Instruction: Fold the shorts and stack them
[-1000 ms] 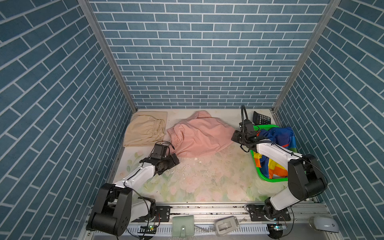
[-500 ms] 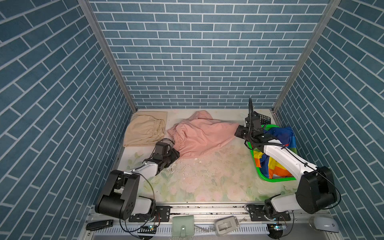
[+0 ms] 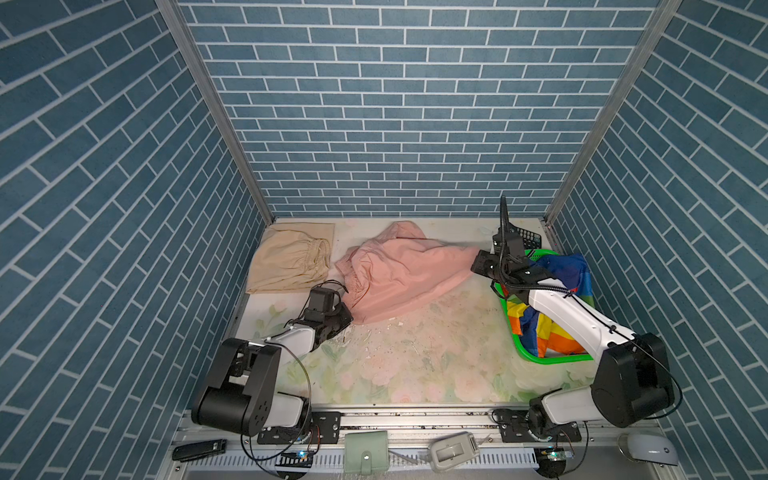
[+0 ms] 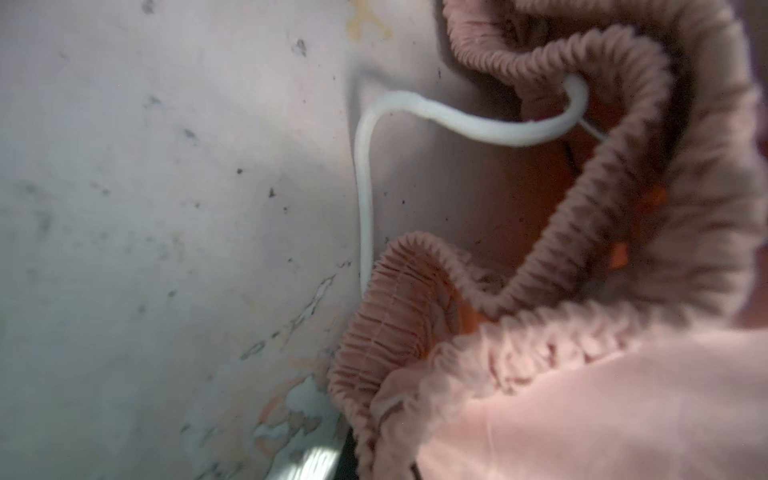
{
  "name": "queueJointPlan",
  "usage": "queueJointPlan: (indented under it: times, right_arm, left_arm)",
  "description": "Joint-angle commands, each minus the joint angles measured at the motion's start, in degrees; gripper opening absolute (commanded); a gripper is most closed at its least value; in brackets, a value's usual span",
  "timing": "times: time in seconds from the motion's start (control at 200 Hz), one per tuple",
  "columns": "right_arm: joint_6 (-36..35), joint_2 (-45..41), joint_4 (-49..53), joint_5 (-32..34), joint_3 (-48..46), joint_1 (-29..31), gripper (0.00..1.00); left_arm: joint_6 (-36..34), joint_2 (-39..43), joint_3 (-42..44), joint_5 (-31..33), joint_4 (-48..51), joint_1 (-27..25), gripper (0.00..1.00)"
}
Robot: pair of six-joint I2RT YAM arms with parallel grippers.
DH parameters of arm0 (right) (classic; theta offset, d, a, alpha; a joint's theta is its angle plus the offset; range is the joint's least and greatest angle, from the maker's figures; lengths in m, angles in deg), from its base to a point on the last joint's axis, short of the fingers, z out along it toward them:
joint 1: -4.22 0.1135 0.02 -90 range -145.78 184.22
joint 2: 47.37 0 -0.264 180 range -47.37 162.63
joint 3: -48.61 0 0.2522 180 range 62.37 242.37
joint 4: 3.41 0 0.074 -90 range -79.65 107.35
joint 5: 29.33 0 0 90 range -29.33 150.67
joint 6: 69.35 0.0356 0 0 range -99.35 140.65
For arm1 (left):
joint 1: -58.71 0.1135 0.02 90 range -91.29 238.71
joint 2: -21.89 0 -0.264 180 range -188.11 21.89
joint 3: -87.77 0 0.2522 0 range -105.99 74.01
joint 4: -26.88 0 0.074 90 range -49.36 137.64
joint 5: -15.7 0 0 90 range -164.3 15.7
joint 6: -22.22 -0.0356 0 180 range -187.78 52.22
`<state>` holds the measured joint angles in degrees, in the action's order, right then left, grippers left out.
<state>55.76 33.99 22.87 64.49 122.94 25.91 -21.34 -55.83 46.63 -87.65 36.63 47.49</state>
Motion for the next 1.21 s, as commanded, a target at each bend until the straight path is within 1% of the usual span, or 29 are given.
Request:
queueJointPlan:
  times: [0.0, 0.095, 0.2, 0.335, 0.45, 0.55, 0.645, 0.67, 0.695, 0.76, 0.81, 0.855, 0.93, 0.97, 1.015, 1.1, 1.16, 1.2]
  right_arm:
    - [-3.39, -2.91, 2.54, -0.21, 3.44, -1.18, 0.0]
    - [-4.35, -3.72, 3.78, -1.01, 4.71, -2.23, 0.0]
    - [-4.83, -4.53, 4.28, -2.6, 6.15, -3.73, 0.0]
    - [-5.63, -5.27, 5.33, -4.07, 9.5, -5.37, 0.0]
    - [-6.46, -5.44, 6.48, -4.84, 12.03, -6.22, 0.0]
    - [-6.64, -4.92, 6.8, -6.93, 11.91, -6.36, 0.0]
    - [-5.23, -4.81, 4.89, -8.47, 8.18, -6.3, 0.0]
    - [-4.88, -4.88, 4.29, -8.43, 6.99, -6.37, 0.0]
    - [-4.65, -4.9, 3.86, -10.43, 5.98, -6.3, 0.0]
    - [-4.35, -4.9, 3.26, -11.34, 3.45, -6.19, 0.0]
    - [-4.41, -4.77, 3.27, -11.95, 1.91, -5.97, 0.0]
    - [-4.57, -4.57, 3.31, -12.08, 0.86, -5.94, 0.0]
    - [-4.7, -4.3, 3.32, -12.34, -0.63, -5.96, 0.0]
    - [-4.77, -4.22, 3.09, -12.6, -1.32, -5.96, 0.0]
    - [-4.79, -4.12, 2.87, -12.69, -1.86, -5.94, 0.0]
    - [-4.97, -3.69, 2.68, -12.79, -2.18, -5.96, 0.0]
    - [-5.01, -3.41, 2.52, -12.99, -2.22, -5.92, 0.0]
    - [-4.97, -3.16, 2.21, -13.04, -2.1, -5.94, 0.0]
  left_arm:
    - [-6.43, 5.58, -6.48, 1.49, 12.1, 2.41, 0.0]
    - [-10.17, 9.03, -13.61, 3.01, 19.73, 4.93, 0.0]
    - [-12.74, 10.27, -21.08, 3.51, 25.23, 7.99, 0.0]
    - [-13.93, 8.92, -28.71, 1.31, 28.66, 11.14, 0.0]
    - [-13.72, 7.54, -32.21, 0.86, 29.45, 11.93, 0.0]
    - [-12.7, 5.31, -30.81, -0.18, 27.66, 11.93, 0.0]
    - [-9.57, 1.55, -25.53, -5.56, 22.34, 12.01, 0.0]
    - [-8.25, 0.51, -23.7, -7.26, 20.12, 12.1, 0.0]
    - [-6.8, -0.54, -21.8, -9.3, 17.51, 12.11, 0.0]
    - [-2.78, -4.14, -17.6, -14.22, 10.43, 12.19, 0.0]
    - [-0.49, -6.54, -15.27, -16.69, 6.15, 12.19, 0.04]
    - [1.21, -8.38, -13.57, -18.32, 2.87, 12.19, 0.1]
    - [2.97, -10.34, -11.23, -19.85, -0.34, 12.19, 0.19]
    - [3.63, -10.53, -10.17, -20.19, -1.53, 12.19, 0.26]
    - [4.69, -10.25, -8.79, -20.55, -2.82, 12.1, 0.32]
    - [6.19, -8.74, -6.72, -21.32, -3.68, 12.01, 0.53]
    - [6.48, -7.48, -5.58, -21.9, -3.37, 12.08, 0.63]
    - [6.56, -6.45, -4.87, -21.98, -2.81, 12.01, 0.66]
